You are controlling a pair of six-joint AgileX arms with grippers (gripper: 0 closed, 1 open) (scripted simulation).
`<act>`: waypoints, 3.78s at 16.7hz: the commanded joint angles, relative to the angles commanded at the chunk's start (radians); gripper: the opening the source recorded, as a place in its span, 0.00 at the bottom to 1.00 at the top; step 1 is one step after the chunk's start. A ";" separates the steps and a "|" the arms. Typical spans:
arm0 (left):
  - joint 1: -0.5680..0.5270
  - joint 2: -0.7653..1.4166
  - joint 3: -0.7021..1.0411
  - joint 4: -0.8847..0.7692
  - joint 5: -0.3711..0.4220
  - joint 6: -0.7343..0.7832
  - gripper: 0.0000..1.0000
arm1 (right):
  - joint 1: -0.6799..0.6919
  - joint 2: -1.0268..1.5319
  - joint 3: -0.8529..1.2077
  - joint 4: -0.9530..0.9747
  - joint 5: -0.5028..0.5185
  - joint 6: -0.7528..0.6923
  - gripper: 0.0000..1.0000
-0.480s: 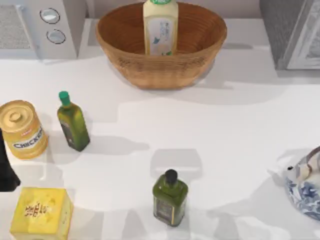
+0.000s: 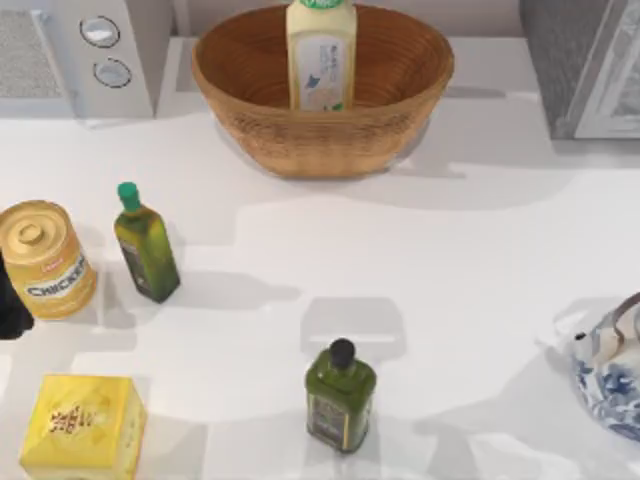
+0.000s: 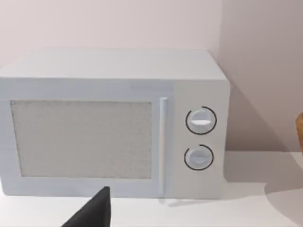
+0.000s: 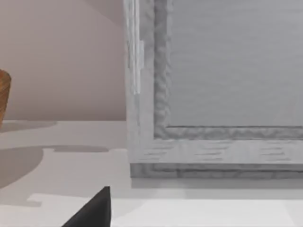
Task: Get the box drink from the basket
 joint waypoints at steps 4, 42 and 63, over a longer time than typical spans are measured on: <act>-0.101 0.305 0.179 0.155 -0.102 0.001 1.00 | 0.000 0.000 0.000 0.000 0.000 0.000 1.00; -0.553 2.156 1.319 0.803 -0.511 0.004 1.00 | 0.000 0.000 0.000 0.000 0.000 0.000 1.00; -0.553 2.156 1.319 0.803 -0.511 0.004 0.00 | 0.000 0.000 0.000 0.000 0.000 0.000 1.00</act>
